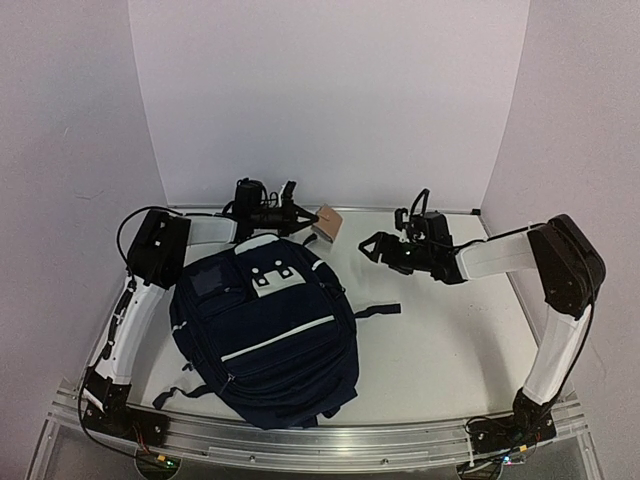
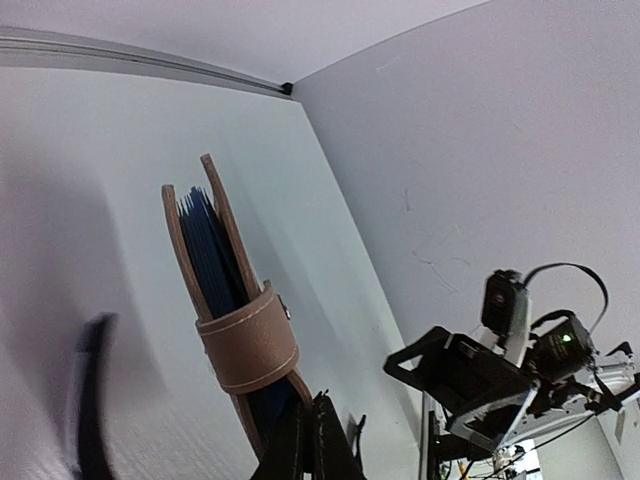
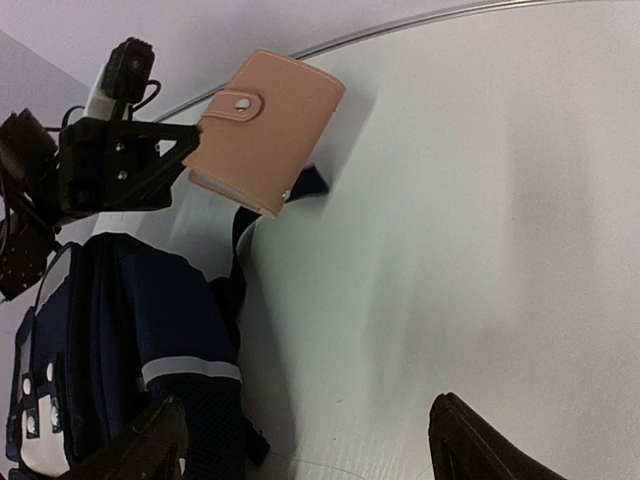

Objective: Pack the student bag
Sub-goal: Pick up the personal item from the center of the board.

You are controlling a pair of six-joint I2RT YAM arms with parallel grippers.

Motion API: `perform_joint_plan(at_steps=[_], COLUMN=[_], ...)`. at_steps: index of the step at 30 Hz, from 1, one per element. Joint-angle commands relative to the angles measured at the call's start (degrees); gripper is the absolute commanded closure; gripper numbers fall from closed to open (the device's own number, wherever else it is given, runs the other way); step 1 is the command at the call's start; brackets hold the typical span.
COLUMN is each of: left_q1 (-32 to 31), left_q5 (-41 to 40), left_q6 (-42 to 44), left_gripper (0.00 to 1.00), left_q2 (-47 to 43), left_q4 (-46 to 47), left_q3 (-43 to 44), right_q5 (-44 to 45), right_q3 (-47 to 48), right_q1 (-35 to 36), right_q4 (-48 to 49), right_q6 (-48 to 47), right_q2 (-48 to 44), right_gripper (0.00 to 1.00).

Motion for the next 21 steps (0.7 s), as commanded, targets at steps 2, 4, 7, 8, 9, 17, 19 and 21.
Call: perform_joint_plan(at_steps=[2, 4, 7, 8, 9, 17, 19, 21], left_q1=[-2.60, -3.18, -4.06, -4.33, -4.77, -7.16, -7.82, -8.48], left_q5=[3.52, 4.07, 4.78, 5.01, 5.49, 9.13, 10.37, 11.07], left_q6=[-5.78, -6.88, -6.89, -6.63, -6.44, -9.27, -10.98, -12.15], left_gripper=[1.00, 1.00, 1.00, 1.00, 1.00, 1.00, 1.00, 1.00], left_q2=[-10.52, -13.64, -18.65, -20.60, -21.81, -27.63, -27.80, -28.24], left_q4=[12.09, 15.13, 17.52, 17.81, 17.63, 21.32, 23.16, 24.87], left_q3=[-5.24, -9.08, -14.65, -16.56, -17.56, -23.86, -24.31, -25.10], right_q5=[-7.62, -9.70, -11.49, -12.28, -13.16, -18.34, -19.96, -22.19], right_q3=[-3.63, -5.14, -6.02, -6.18, -6.41, -7.60, -7.83, -7.37], right_q1=[-1.52, -2.04, -2.07, -2.11, -2.12, -2.06, -2.01, -1.92], right_q4=[14.38, 17.89, 20.93, 22.48, 23.92, 33.51, 36.71, 38.96], right_q6=[7.44, 10.04, 13.43, 14.51, 15.75, 22.38, 24.73, 26.37], right_q2=[-3.34, -4.25, -5.82, -6.30, -6.59, -6.59, -6.07, -5.48], right_gripper=[0.16, 0.14, 0.12, 0.11, 0.10, 0.12, 0.15, 0.21])
